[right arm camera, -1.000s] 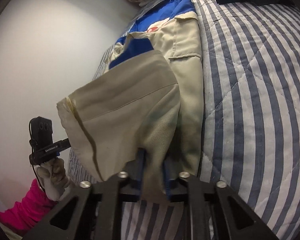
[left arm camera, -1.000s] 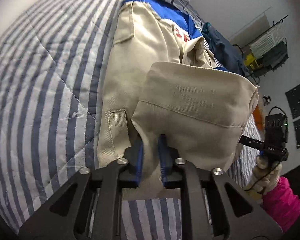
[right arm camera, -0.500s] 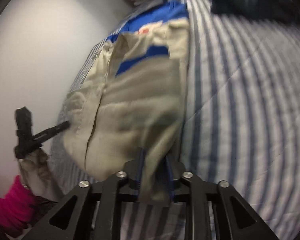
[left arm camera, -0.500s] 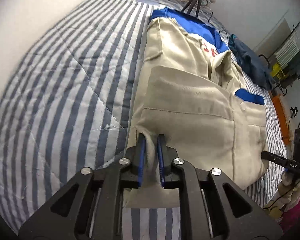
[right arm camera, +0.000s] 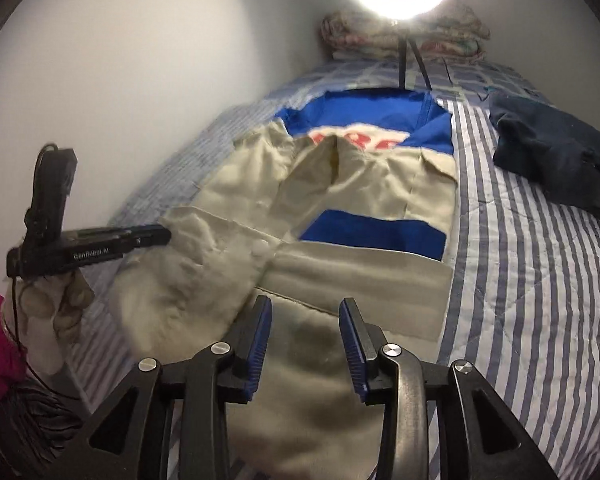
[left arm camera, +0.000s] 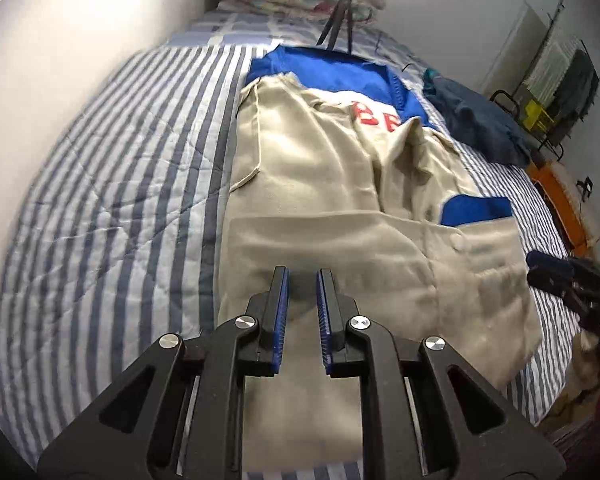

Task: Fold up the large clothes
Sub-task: 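Open both grippers and release the folded hem, then grasp the blue collar end with both grippers and lift it, then fold the collar end over the folded hem with both grippers and release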

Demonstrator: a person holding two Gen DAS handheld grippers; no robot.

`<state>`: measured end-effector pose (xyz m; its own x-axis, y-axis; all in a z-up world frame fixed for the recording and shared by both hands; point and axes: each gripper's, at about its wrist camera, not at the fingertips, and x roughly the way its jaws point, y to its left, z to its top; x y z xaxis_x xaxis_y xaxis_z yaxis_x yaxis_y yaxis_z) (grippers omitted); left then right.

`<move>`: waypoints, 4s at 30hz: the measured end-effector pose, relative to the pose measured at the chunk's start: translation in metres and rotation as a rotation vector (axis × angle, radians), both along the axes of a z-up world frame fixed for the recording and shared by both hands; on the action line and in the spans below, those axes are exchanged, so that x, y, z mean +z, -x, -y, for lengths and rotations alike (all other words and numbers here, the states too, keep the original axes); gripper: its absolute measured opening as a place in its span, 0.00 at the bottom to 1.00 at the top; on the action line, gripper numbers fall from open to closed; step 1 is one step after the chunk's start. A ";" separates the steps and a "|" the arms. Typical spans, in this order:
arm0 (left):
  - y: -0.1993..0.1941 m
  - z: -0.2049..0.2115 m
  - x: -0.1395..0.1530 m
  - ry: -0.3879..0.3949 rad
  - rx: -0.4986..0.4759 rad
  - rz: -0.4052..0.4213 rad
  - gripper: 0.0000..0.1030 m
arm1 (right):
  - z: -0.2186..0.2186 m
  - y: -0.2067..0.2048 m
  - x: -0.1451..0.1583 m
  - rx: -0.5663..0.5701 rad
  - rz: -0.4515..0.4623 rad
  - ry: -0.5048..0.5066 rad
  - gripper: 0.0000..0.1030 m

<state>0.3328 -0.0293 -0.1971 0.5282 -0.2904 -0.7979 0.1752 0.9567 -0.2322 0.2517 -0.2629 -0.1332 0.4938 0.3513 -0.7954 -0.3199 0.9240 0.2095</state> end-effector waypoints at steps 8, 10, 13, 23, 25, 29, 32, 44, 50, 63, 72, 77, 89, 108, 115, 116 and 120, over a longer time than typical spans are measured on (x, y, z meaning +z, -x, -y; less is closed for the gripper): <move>-0.023 0.000 -0.025 0.029 -0.061 -0.031 0.17 | 0.005 -0.016 -0.042 -0.037 -0.116 0.030 0.30; -0.025 -0.003 -0.022 0.049 -0.059 -0.041 0.17 | 0.006 -0.017 -0.036 -0.034 -0.136 0.021 0.30; -0.031 -0.008 -0.009 0.061 -0.063 -0.054 0.17 | 0.020 -0.022 -0.015 -0.052 -0.120 -0.070 0.30; -0.099 -0.042 0.061 0.029 -0.045 0.084 0.19 | 0.069 -0.075 0.058 -0.101 0.010 -0.160 0.36; -0.120 -0.044 0.068 0.037 -0.046 0.095 0.37 | 0.077 -0.100 0.066 -0.110 0.037 -0.127 0.39; -0.175 -0.043 0.072 0.068 -0.050 0.101 0.44 | 0.088 -0.156 0.064 -0.128 0.043 -0.106 0.39; -0.219 -0.038 0.062 0.072 -0.050 0.086 0.44 | 0.094 -0.202 0.052 -0.134 0.045 -0.091 0.39; -0.371 -0.020 0.001 0.075 -0.042 -0.008 0.44 | 0.113 -0.345 -0.018 -0.192 -0.014 -0.099 0.40; -0.407 0.004 -0.032 0.053 -0.111 -0.053 0.44 | 0.100 -0.389 -0.047 -0.150 -0.050 -0.095 0.40; -0.407 0.045 -0.042 -0.028 -0.186 0.033 0.03 | 0.072 -0.406 -0.059 -0.112 -0.038 -0.065 0.04; -0.366 0.045 0.013 -0.018 -0.168 0.186 0.02 | 0.067 -0.359 0.011 -0.092 0.097 -0.107 0.01; -0.318 0.041 0.054 -0.009 -0.195 0.245 0.02 | 0.057 -0.309 0.057 -0.064 0.156 -0.104 0.01; -0.151 0.021 0.140 -0.028 -0.242 0.337 0.02 | 0.031 -0.146 0.125 -0.020 0.212 -0.079 0.01; 0.043 0.001 0.041 -0.082 -0.252 0.195 0.02 | -0.007 0.058 0.012 0.024 0.046 0.069 0.01; 0.083 -0.006 0.012 -0.124 -0.285 0.079 0.05 | -0.001 0.092 0.009 0.013 0.055 0.148 0.08; 0.089 -0.010 0.015 -0.120 -0.282 0.071 0.06 | 0.003 0.096 0.014 0.006 0.056 0.138 0.12; 0.108 -0.036 0.035 -0.003 -0.243 0.077 0.27 | 0.017 0.115 0.034 0.001 0.072 0.080 0.26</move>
<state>0.2247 0.0065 -0.1625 0.5027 -0.4141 -0.7589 0.4175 0.8849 -0.2063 0.1368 -0.2797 -0.0990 0.5500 0.2883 -0.7838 -0.3323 0.9366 0.1112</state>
